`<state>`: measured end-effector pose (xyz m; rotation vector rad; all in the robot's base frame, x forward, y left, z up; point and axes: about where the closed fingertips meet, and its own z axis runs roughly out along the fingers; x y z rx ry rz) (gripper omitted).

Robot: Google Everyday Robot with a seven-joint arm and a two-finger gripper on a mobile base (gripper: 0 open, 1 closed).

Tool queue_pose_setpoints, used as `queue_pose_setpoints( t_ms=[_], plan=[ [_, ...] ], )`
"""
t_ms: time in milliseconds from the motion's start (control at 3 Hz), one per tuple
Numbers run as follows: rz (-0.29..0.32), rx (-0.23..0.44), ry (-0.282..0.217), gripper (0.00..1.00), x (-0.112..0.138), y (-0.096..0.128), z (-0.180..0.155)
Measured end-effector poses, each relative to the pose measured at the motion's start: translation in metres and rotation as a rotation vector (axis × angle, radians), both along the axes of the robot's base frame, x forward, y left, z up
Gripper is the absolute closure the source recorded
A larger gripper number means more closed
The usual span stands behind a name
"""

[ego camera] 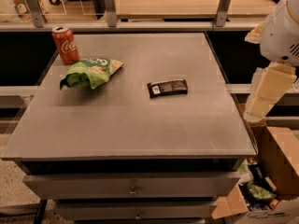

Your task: Pick rxbar chocolate

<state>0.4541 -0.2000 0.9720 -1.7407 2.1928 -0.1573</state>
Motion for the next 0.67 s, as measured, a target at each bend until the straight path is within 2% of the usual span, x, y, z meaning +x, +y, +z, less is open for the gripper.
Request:
queue_pose_setpoints(
  t_ms=[667],
  plan=[
    [0.032, -0.009, 0.033, 0.0, 0.026, 0.015, -0.022]
  ],
)
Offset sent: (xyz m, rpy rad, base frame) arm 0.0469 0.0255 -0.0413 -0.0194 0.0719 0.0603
